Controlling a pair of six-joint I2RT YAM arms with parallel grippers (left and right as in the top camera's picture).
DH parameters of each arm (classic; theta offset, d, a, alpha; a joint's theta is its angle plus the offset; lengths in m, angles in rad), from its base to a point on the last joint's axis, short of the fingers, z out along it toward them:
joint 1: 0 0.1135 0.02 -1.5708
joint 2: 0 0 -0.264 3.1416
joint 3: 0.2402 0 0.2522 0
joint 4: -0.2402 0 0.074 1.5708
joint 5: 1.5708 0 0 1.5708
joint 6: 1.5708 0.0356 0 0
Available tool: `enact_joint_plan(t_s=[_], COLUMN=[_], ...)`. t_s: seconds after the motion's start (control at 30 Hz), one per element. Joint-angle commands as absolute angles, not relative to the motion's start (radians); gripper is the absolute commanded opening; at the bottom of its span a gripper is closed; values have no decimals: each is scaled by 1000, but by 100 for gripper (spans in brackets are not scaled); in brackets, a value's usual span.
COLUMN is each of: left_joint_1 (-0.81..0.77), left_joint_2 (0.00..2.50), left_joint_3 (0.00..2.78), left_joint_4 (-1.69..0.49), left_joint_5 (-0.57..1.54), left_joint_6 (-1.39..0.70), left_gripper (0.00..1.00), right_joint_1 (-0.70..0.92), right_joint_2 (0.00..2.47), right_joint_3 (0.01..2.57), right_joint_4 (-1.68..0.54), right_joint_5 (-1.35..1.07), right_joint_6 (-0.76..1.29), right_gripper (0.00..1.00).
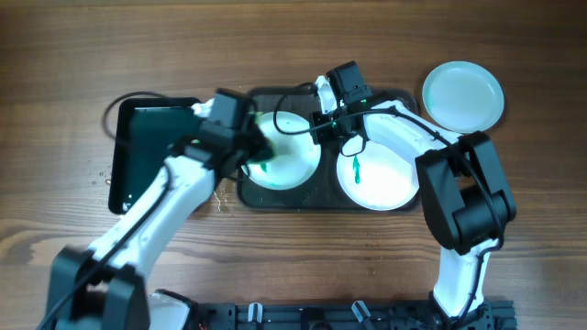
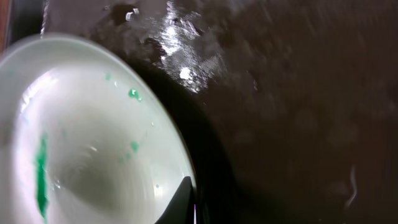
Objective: Clean dirty plates on tray and stack at the side
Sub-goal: 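Scrub the top plate with the sponge in the left gripper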
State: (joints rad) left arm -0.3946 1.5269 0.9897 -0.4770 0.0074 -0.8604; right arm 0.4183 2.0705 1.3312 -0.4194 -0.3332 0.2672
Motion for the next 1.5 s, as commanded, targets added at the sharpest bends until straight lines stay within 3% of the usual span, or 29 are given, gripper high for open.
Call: enact_joint_plan(t_s=[0.0, 0.27, 0.43, 0.6, 1.07, 1.47], left_joint_1=[-451, -457, -451, -452, -478, -447], left_joint_2=[1612, 1741, 1741, 1741, 1819, 1842], left_joint_3=[982, 982, 982, 982, 982, 982], left_joint_4=[-385, -261, -255, -195, -167, -355], left_joint_5=[18, 3, 3, 60, 73, -230], left_joint_6=[-885, -882, -871, -872, -880, -757], left_gripper=[4, 4, 4, 4, 4, 4], right_joint_1=[419, 418, 405, 408, 407, 406], right_joint_2=[2087, 2084, 2016, 1968, 2050, 2093], right_joint_3=[1328, 1329, 1329, 1329, 1327, 1327], right_joint_4=[-422, -432, -501, -542, -491, -491], right_joint_5=[-329, -333, -159, -149, -266, -262], right_joint_6=[491, 364, 284, 140, 212, 247], right_gripper=[4, 4, 4, 4, 4, 4])
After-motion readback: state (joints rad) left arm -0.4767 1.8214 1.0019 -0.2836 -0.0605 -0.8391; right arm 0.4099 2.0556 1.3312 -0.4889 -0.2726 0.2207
